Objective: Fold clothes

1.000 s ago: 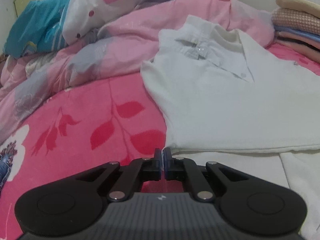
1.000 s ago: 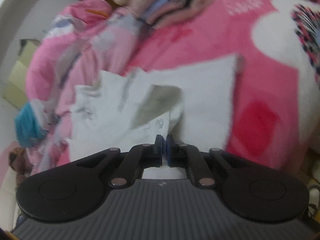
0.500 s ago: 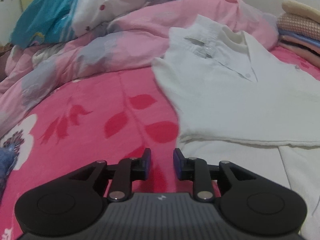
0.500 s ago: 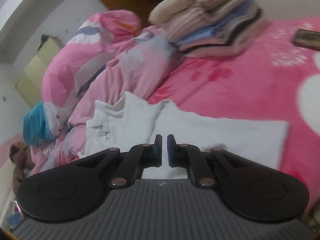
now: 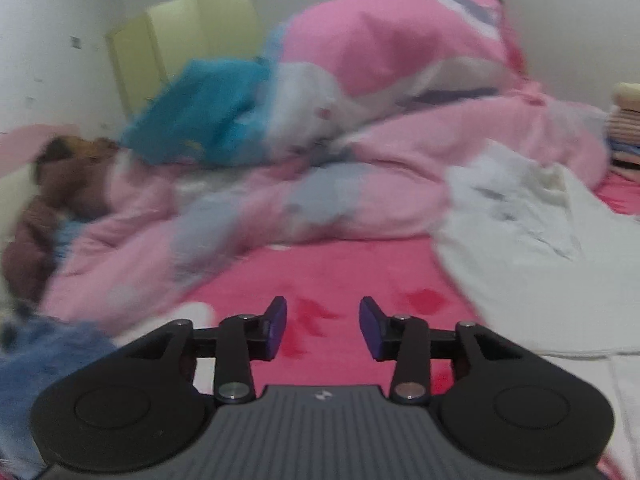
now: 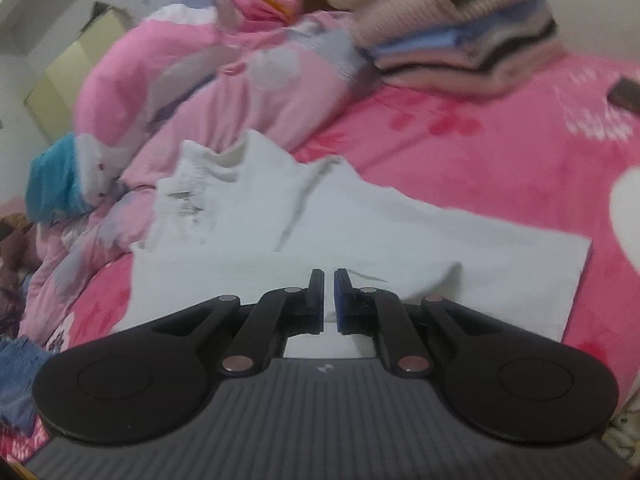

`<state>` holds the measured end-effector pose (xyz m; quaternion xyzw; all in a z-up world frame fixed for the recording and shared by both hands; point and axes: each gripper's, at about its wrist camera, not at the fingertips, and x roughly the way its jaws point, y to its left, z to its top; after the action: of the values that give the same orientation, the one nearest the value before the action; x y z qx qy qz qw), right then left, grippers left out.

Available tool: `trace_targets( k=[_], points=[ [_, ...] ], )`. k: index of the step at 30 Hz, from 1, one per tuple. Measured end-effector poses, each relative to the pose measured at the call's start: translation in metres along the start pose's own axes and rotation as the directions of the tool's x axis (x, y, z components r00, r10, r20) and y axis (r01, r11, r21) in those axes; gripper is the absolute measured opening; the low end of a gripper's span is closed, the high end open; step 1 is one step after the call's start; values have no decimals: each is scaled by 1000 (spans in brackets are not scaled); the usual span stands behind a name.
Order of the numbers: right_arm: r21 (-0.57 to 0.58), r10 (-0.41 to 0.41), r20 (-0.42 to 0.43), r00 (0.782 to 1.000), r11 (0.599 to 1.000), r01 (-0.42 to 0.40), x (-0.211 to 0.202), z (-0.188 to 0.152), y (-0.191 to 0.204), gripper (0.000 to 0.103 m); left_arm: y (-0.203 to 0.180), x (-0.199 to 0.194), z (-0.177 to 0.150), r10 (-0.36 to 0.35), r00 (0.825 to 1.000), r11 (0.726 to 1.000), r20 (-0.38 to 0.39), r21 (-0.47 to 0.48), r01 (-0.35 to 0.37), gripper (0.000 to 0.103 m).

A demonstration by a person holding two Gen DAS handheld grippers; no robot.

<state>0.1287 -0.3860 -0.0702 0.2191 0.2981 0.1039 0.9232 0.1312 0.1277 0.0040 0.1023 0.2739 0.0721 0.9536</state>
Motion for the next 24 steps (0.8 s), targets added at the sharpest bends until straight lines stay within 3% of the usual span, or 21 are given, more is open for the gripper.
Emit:
trace_targets(
  k=[4,6,11,15,20,24],
  points=[
    [-96,15,-13,1000,995,-17,-13,19,39,6,-40,39,-18,-138,990,990,-41,-19,137,43],
    [-161,24,-19,1000,987,-27,-15,30,63,6,-47,61,-19,-219,974,973,-59,-88,213,43],
    [-285,76,-58,995,954,-90,-5,58,119,9,-50,116,-13,-411,910,881,-56,-282,380,44],
    [-352,104,-150,983,924,-151,38,72,160,13,-49,150,-28,-466,884,828,-41,-371,420,44],
    [-418,124,-298,946,875,-247,111,82,228,23,-42,164,-47,-535,845,768,4,-414,489,49],
    [-430,125,-414,902,846,-315,188,78,286,27,-46,164,-49,-546,837,762,27,-400,510,49]
  ],
)
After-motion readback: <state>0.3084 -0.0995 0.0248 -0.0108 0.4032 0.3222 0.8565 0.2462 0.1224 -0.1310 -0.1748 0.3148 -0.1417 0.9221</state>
